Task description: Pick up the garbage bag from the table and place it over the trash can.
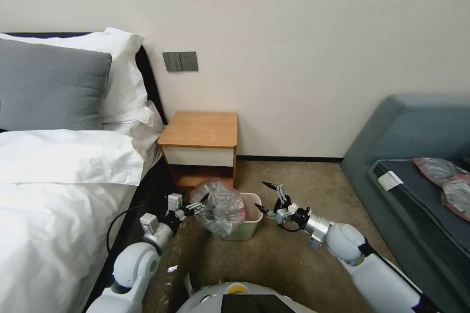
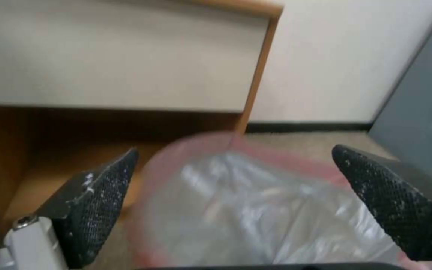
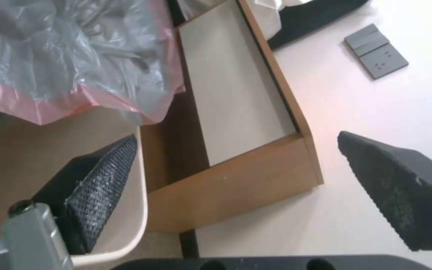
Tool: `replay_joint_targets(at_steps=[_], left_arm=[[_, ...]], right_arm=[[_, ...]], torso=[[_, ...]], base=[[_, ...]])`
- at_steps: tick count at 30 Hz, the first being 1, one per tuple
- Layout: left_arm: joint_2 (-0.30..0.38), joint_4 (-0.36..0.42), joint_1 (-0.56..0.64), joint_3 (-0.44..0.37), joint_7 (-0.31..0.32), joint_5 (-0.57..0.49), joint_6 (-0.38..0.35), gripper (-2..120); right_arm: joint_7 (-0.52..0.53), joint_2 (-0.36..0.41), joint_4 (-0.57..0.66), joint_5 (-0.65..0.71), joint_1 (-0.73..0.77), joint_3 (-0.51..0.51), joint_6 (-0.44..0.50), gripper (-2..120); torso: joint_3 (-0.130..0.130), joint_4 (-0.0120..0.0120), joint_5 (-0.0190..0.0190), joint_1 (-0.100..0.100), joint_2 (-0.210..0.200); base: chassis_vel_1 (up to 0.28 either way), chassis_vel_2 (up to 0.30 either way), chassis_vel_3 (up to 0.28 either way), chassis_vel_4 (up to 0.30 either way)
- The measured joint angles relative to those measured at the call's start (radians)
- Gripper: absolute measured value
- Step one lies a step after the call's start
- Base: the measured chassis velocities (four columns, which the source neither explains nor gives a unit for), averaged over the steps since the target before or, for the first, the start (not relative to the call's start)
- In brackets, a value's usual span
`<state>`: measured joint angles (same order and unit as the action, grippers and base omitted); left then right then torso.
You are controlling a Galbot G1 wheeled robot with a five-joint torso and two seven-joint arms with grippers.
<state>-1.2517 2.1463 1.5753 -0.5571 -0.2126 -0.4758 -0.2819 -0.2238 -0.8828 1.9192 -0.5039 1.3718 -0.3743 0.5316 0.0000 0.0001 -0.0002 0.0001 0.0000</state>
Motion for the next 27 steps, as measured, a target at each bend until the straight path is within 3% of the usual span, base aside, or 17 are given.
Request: replay_joint_targets(at_steps=[5,10,17,20,25,27], left_arm=[[-0.007,0.037,0.001,-0.005,-0.006,-0.009,0.076,100],[-0.009,0.066,0.0,-0.013,0.012,-0.008,0.089,100],[0.005,0.089,-0.003,0.03,0.027,-0.16,-0.032,100],[0.008,0.034,-0.01,0.07,0.046,-0.242,-0.101,100],[-0.002,-0.017,-0.021,0.086,0.061,-0.26,-0.122,100],[-0.019,-0.075,-0.042,0.091,0.08,-0.265,-0.134,100]], right_arm=[[0.004,-0.014,-0.002,-0.001,0.003,-0.003,0.0,100],[0.005,-0.021,-0.004,-0.001,0.002,-0.006,0.0,100],[0.01,-0.042,-0.003,-0.003,0.006,-0.009,0.0,100],[0.013,-0.053,-0.002,-0.005,0.015,-0.011,0.003,100],[0.015,-0.059,-0.002,-0.006,0.021,-0.012,0.01,100],[0.016,-0.061,-0.002,-0.006,0.023,-0.013,0.014,100]], torso=[[0.0,-0.0001,0.0003,0.0,0.0],[0.0,-0.0001,0.0002,0.0,0.0],[0.0,-0.0001,0.0002,0.0,0.0],[0.0,-0.0001,0.0001,0.0,0.0],[0.0,-0.0001,0.0001,0.0,0.0],[0.0,-0.0001,0.0001,0.0,0.0]], base=[[0.0,0.0,0.0,0.0],[0.0,0.0,0.0,0.0],[0.0,0.0,0.0,0.0],[0.0,0.0,0.0,0.0],[0.0,0.0,0.0,0.0],[0.0,0.0,0.0,0.0]])
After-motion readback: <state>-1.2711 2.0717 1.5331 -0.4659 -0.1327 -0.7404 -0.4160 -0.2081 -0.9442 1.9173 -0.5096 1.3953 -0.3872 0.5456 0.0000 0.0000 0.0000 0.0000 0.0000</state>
